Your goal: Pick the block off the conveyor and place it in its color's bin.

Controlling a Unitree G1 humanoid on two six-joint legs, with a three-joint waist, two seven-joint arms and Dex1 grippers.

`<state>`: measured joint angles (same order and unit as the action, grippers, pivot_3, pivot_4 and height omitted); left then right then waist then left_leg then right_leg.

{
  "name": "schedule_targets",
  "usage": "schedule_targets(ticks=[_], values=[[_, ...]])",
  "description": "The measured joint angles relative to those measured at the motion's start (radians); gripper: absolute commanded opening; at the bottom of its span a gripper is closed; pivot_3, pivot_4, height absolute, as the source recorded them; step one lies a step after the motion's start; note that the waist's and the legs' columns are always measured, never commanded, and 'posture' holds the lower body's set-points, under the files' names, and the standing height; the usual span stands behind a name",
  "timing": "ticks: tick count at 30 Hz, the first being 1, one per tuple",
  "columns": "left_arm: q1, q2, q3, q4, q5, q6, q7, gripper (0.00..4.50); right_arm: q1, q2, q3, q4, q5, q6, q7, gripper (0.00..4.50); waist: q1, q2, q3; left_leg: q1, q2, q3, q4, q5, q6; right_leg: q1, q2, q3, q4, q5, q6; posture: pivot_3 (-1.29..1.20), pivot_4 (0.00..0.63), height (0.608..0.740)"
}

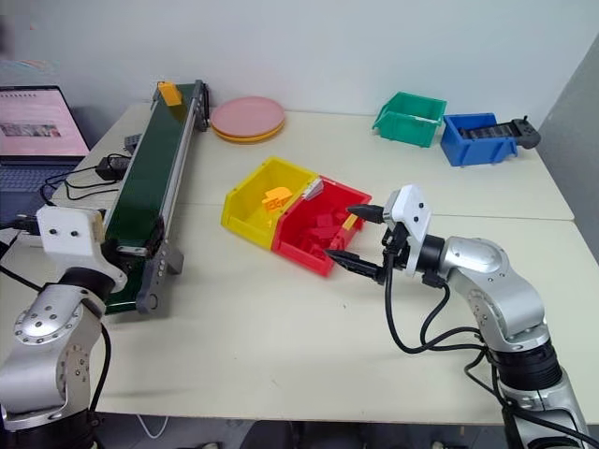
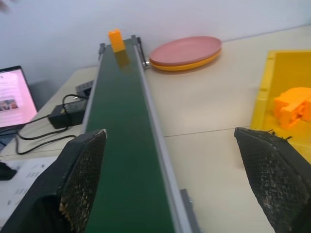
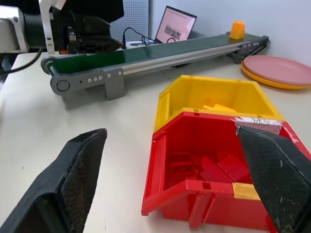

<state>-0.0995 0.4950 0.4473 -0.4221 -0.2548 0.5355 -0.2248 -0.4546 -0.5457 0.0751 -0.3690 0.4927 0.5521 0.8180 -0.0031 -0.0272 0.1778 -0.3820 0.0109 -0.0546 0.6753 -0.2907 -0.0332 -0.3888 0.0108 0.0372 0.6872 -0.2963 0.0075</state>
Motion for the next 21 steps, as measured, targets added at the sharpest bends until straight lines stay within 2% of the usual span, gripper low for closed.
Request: schedule_targets(ticks=[9, 21], values=[[0.015, 0.046, 0.007, -0.016, 0.068, 0.088, 0.060, 4.40, -0.041, -0.003, 0.007, 0.022, -0.001, -0.015, 0.054, 4.50, -0.001, 0.000, 0.000, 0.000, 0.000, 0.000, 0.000, 0.000, 0.000, 0.000, 0.000, 0.000, 0.000, 0.000, 0.000, 0.00, 0.150, 0.740], [0.030, 0.026, 0.034, -0.089, 0.014, 0.167, 0.060, 4.40, -0.097, -0.064, 0.025, 0.056, 0.002, -0.014, 0.172, 4.50, 0.000, 0.000, 0.000, 0.000, 0.000, 0.000, -0.001, 0.000, 0.000, 0.000, 0.000, 0.000, -0.001, 0.000, 0.000, 0.00, 0.150, 0.740]])
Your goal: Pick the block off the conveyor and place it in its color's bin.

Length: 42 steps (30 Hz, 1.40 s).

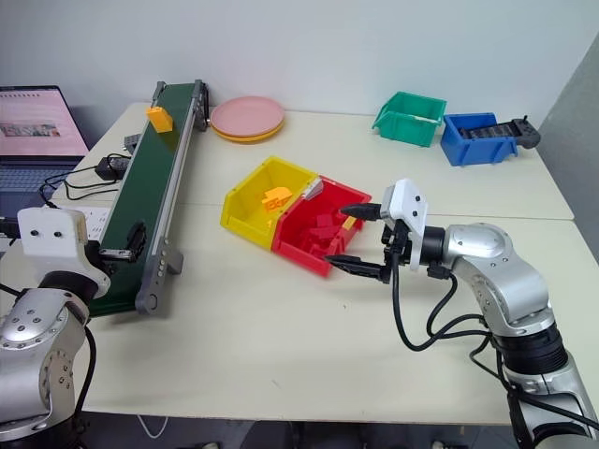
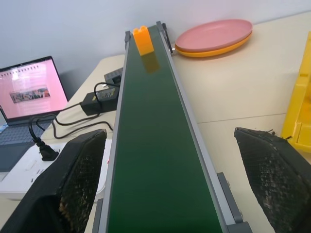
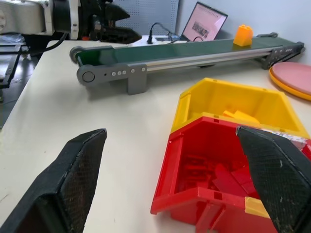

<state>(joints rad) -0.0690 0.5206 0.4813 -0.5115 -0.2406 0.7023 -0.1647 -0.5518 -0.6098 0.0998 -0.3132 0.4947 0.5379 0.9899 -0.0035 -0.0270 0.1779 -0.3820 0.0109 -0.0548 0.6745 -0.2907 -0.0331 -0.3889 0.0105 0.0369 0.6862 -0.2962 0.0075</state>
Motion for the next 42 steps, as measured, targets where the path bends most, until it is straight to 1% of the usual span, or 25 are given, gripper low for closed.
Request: schedule_targets(ticks=[9, 13, 22, 28, 36, 40, 42], values=[[-0.069, -0.007, 0.044, -0.002, -0.010, 0.118, 0.068, 4.40, -0.057, -0.002, 0.000, 0.030, 0.001, 0.000, 0.035, 4.50, 0.000, 0.000, 0.000, 0.000, 0.000, 0.000, 0.000, 0.000, 0.000, 0.000, 0.000, 0.000, 0.000, 0.000, 0.000, 0.00, 0.150, 0.740], [-0.070, -0.007, 0.045, -0.002, -0.009, 0.140, 0.075, 4.40, -0.058, -0.009, 0.000, 0.034, 0.013, 0.037, 0.040, 4.50, 0.000, 0.000, 0.000, 0.000, 0.000, 0.000, -0.001, 0.000, 0.000, 0.000, 0.000, 0.000, -0.001, 0.000, 0.000, 0.00, 0.150, 0.740], [-0.075, 0.009, 0.024, 0.010, 0.005, 0.160, 0.068, 4.40, -0.058, -0.018, 0.000, 0.020, 0.018, 0.049, 0.040, 4.50, 0.000, 0.000, 0.000, 0.000, 0.000, 0.000, -0.002, 0.000, 0.000, 0.000, 0.000, 0.000, -0.002, 0.000, 0.000, 0.00, 0.150, 0.740], [-0.119, 0.008, 0.012, 0.023, 0.005, 0.184, 0.071, 4.40, -0.050, -0.044, -0.001, -0.006, 0.035, 0.061, 0.053, 4.50, 0.001, 0.000, 0.000, 0.000, -0.001, 0.000, -0.003, 0.000, 0.000, 0.000, -0.001, 0.000, -0.003, 0.000, 0.000, 0.00, 0.150, 0.740], [-0.246, 0.007, -0.006, 0.180, -0.011, 0.254, 0.065, 4.40, -0.047, -0.052, -0.001, -0.017, 0.045, 0.072, 0.060, 4.50, 0.001, 0.000, 0.000, 0.000, -0.001, 0.000, -0.003, 0.000, 0.000, 0.000, -0.001, -0.001, -0.004, 0.000, 0.000, 0.00, 0.150, 0.740], [-0.272, 0.014, -0.006, 0.241, -0.014, 0.265, 0.063, 4.40, -0.047, -0.053, -0.001, -0.020, 0.053, 0.084, 0.066, 4.50, 0.001, 0.000, 0.000, 0.000, -0.001, 0.000, -0.003, 0.000, 0.000, 0.000, -0.001, -0.001, -0.004, 0.000, 0.000, 0.00, 0.150, 0.740], [-0.292, 0.014, -0.005, 0.275, -0.016, 0.271, 0.065, 4.40, -0.050, -0.054, -0.002, -0.031, 0.080, 0.106, 0.072, 4.50, 0.001, 0.000, 0.000, 0.000, -0.001, 0.000, -0.003, 0.000, 0.000, 0.000, -0.001, -0.001, -0.004, 0.000, 0.000, 0.00, 0.150, 0.740]])
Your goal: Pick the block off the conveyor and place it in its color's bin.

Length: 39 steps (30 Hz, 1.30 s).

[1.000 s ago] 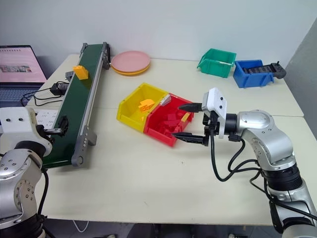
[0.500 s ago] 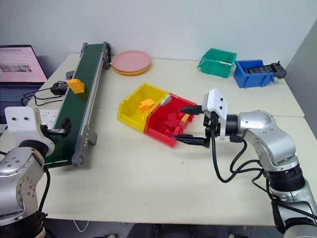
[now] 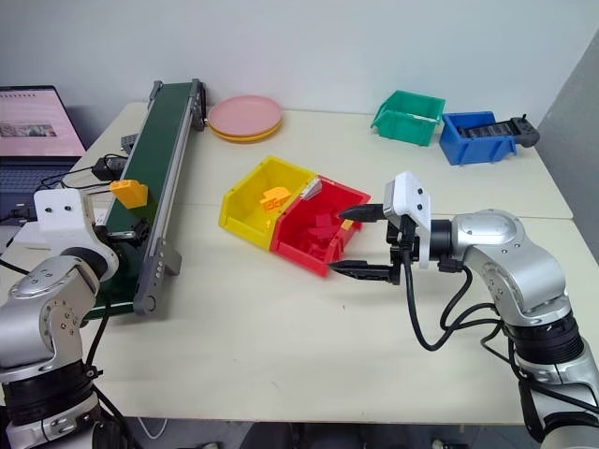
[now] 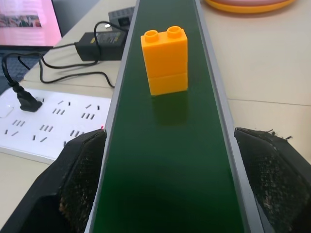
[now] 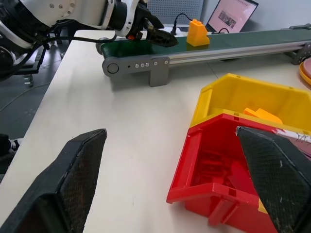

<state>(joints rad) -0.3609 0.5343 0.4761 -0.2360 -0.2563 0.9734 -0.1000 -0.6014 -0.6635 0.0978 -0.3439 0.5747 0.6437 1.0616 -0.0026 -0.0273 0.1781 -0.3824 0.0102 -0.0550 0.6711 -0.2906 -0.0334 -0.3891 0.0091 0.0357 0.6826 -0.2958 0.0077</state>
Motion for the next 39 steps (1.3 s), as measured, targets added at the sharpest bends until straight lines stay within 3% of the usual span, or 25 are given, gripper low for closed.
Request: schedule_targets(ticks=[7, 8, 13, 21, 30, 39], values=[[-0.013, 0.001, -0.003, 0.057, 0.006, 0.000, 0.002, 4.40, -0.046, -0.037, 0.000, -0.042, 0.064, 0.029, 0.060, 4.50, 0.000, 0.000, 0.000, 0.000, 0.000, 0.000, 0.000, 0.000, 0.000, 0.000, -0.001, 0.000, 0.000, 0.000, 0.000, 0.00, 0.150, 0.740], [-0.013, 0.001, -0.004, 0.057, 0.007, -0.001, 0.002, 4.04, -0.047, -0.038, 0.001, -0.041, 0.063, 0.026, 0.063, 4.50, 0.000, 0.000, 0.000, 0.000, 0.000, 0.000, 0.000, 0.000, 0.000, 0.000, -0.001, 0.000, 0.000, 0.000, 0.000, 0.00, 0.150, 0.740], [-0.010, -0.017, -0.009, 0.041, 0.010, 0.000, 0.021, 3.12, -0.047, -0.043, 0.005, -0.029, 0.042, 0.010, 0.079, 4.50, 0.000, 0.000, 0.000, 0.000, 0.000, 0.000, 0.000, 0.000, 0.000, 0.000, -0.001, 0.000, 0.000, 0.000, 0.000, 0.00, 0.150, 0.740], [0.084, -0.143, -0.009, -0.195, 0.018, 0.087, 0.114, 1.54, -0.070, -0.039, 0.012, 0.003, 0.017, -0.026, 0.098, 4.50, 0.001, 0.000, 0.000, 0.000, -0.001, 0.000, 0.000, 0.000, 0.000, 0.000, -0.002, 0.000, 0.000, 0.000, 0.000, 0.00, 0.150, 0.740], [0.107, -0.143, 0.012, -0.234, 0.027, 0.109, 0.130, 1.53, -0.094, -0.006, 0.022, 0.050, 0.004, -0.059, 0.114, 4.50, 0.000, 0.000, 0.000, 0.000, -0.001, 0.000, 0.000, 0.000, 0.000, 0.000, -0.001, -0.001, 0.000, 0.000, 0.000, 0.00, 0.150, 0.740], [0.041, -0.026, -0.082, -0.238, 0.031, 0.103, 0.051, 1.53, -0.102, 0.007, -0.010, 0.064, 0.011, -0.067, 0.084, 4.50, 0.001, 0.000, 0.000, 0.000, -0.001, 0.000, 0.000, 0.000, 0.000, 0.000, -0.002, -0.001, -0.001, 0.000, 0.000, 0.00, 0.150, 0.740]])
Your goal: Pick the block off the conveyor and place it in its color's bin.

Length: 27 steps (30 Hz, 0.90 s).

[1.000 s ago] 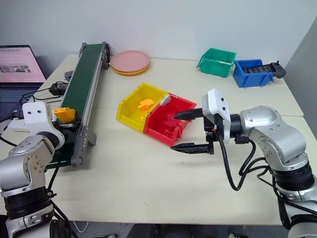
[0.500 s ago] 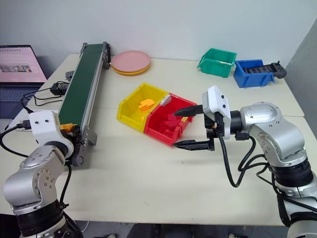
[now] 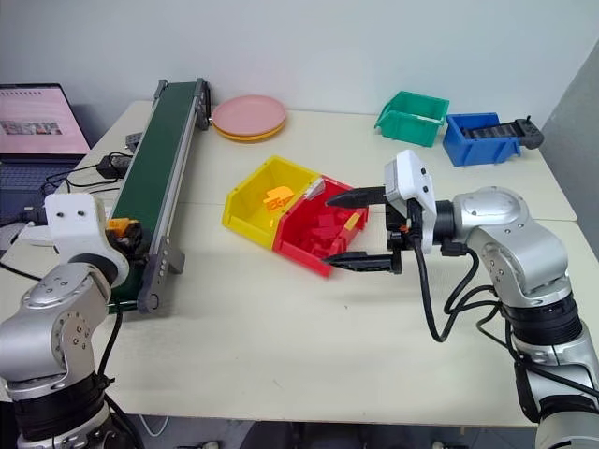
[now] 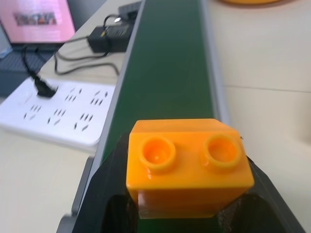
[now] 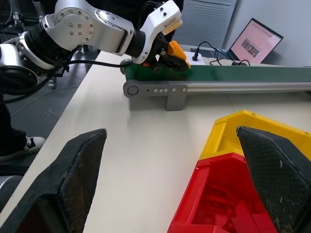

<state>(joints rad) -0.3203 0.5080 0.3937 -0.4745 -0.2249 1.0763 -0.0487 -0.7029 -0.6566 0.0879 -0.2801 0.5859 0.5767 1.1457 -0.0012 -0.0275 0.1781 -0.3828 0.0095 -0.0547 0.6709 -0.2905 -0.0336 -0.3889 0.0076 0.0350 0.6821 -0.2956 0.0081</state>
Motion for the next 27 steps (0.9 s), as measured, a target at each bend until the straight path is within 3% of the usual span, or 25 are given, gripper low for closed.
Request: schedule_targets(ticks=[5, 14, 22, 24, 27], values=[[-0.175, 0.104, -0.163, 0.043, -0.032, -0.051, -0.163, 1.53, 0.017, -0.030, -0.060, -0.050, 0.025, 0.023, -0.049, 4.50, 0.006, -0.001, 0.001, -0.002, -0.001, -0.001, 0.000, 0.000, -0.001, 0.000, 0.000, -0.001, -0.001, 0.000, 0.000, 0.00, 0.150, 0.740], [-0.405, 0.037, -0.474, 0.401, 0.000, -0.274, -0.383, 1.53, 0.121, -0.091, -0.175, -0.174, 0.073, 0.112, -0.172, 4.50, 0.002, 0.000, 0.001, -0.002, -0.001, 0.001, 0.000, 0.000, 0.000, -0.001, 0.000, 0.000, -0.001, 0.000, 0.000, 0.00, 0.150, 0.740], [-0.509, -0.014, -0.515, 0.706, 0.070, -0.463, -0.434, 1.53, 0.185, -0.112, -0.209, -0.267, 0.126, 0.172, -0.253, 4.50, -0.002, 0.000, 0.001, -0.003, 0.000, 0.001, 0.001, 0.000, 0.000, -0.002, 0.001, 0.001, 0.000, 0.000, 0.000, 0.00, 0.150, 0.740], [-0.539, -0.032, -0.514, 0.773, 0.091, -0.507, -0.430, 2.24, 0.201, -0.120, -0.226, -0.293, 0.144, 0.183, -0.272, 4.50, 0.000, 0.000, 0.001, -0.004, -0.001, 0.002, 0.002, 0.000, 0.000, -0.002, 0.001, 0.001, 0.000, 0.000, 0.000, 0.00, 0.150, 0.740], [-0.549, -0.049, -0.511, 0.822, 0.102, -0.547, -0.421, 2.74, 0.212, -0.130, -0.233, -0.308, 0.152, 0.196, -0.290, 4.50, 0.000, 0.000, 0.001, -0.006, -0.001, 0.001, 0.005, 0.000, 0.000, -0.002, 0.001, 0.001, 0.000, 0.000, 0.000, 0.00, 0.150, 0.740]])
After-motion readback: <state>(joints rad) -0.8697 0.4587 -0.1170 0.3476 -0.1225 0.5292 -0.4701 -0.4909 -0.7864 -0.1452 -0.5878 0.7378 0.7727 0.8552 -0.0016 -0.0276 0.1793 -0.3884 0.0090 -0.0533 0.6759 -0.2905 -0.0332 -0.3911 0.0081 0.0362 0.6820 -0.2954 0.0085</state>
